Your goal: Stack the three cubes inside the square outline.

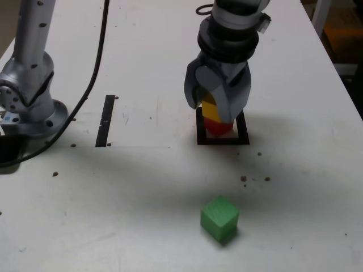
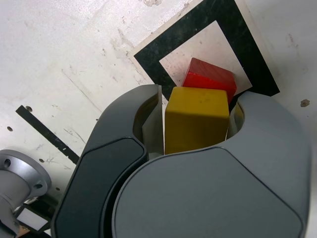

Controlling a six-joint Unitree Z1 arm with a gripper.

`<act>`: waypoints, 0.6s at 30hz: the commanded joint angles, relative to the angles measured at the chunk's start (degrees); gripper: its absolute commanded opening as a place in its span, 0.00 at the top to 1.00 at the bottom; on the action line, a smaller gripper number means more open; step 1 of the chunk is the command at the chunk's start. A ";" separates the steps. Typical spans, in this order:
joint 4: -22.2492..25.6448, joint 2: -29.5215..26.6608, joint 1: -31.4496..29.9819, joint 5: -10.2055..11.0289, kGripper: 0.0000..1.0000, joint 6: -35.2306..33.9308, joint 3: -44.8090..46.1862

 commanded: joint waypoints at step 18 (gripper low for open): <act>2.45 -5.17 0.40 1.56 0.35 -0.73 0.06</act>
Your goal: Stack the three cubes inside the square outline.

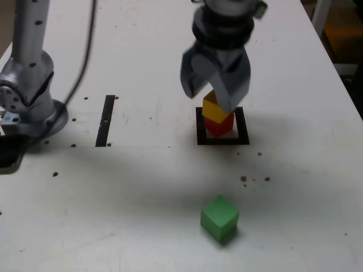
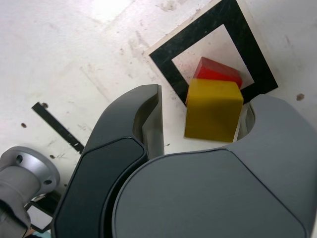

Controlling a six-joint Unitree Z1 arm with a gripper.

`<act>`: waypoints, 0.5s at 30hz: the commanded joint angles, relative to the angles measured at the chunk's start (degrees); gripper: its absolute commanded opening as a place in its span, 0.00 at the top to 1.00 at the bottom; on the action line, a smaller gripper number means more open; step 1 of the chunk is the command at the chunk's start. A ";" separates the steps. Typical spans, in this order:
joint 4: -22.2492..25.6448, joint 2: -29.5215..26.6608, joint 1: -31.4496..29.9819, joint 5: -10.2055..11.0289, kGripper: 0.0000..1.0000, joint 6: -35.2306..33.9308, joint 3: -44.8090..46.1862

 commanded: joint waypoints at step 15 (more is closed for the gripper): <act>8.07 -14.40 -8.06 2.50 0.35 -7.29 1.26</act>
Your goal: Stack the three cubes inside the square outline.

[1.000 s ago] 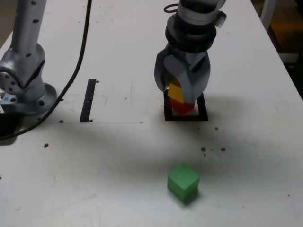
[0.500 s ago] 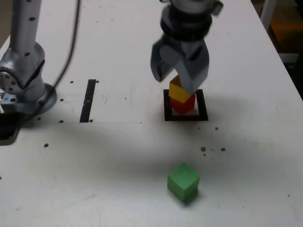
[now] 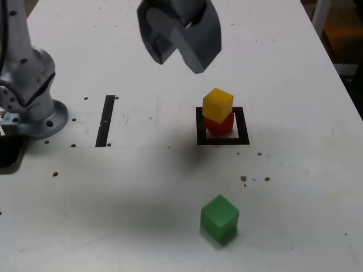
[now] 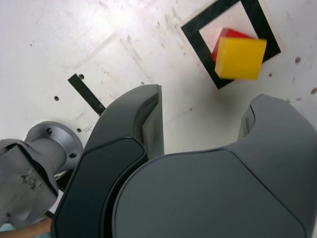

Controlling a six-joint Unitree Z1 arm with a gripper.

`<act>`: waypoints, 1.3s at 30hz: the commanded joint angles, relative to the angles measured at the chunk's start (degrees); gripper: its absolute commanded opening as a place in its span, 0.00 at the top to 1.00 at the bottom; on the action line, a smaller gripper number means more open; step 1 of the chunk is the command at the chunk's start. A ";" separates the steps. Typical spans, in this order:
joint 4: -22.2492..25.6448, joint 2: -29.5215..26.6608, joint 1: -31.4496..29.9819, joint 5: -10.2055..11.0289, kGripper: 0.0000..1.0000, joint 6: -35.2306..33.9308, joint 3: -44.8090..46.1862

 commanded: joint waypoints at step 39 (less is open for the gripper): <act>-1.62 24.20 -24.16 -8.75 0.35 -10.70 -17.53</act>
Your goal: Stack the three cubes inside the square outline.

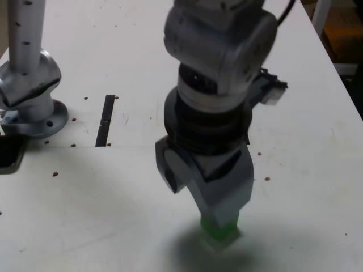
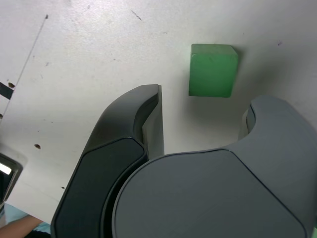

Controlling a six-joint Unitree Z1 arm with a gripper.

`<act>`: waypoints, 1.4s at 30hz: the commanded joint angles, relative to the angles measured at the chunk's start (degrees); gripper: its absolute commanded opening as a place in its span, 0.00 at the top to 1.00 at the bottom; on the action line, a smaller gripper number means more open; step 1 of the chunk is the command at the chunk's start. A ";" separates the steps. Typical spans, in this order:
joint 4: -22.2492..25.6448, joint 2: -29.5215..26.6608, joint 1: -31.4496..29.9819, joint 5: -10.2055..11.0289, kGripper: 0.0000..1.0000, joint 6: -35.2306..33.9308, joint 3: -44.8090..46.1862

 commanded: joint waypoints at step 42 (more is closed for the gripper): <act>-3.11 10.75 3.36 -2.72 0.50 -0.20 -0.41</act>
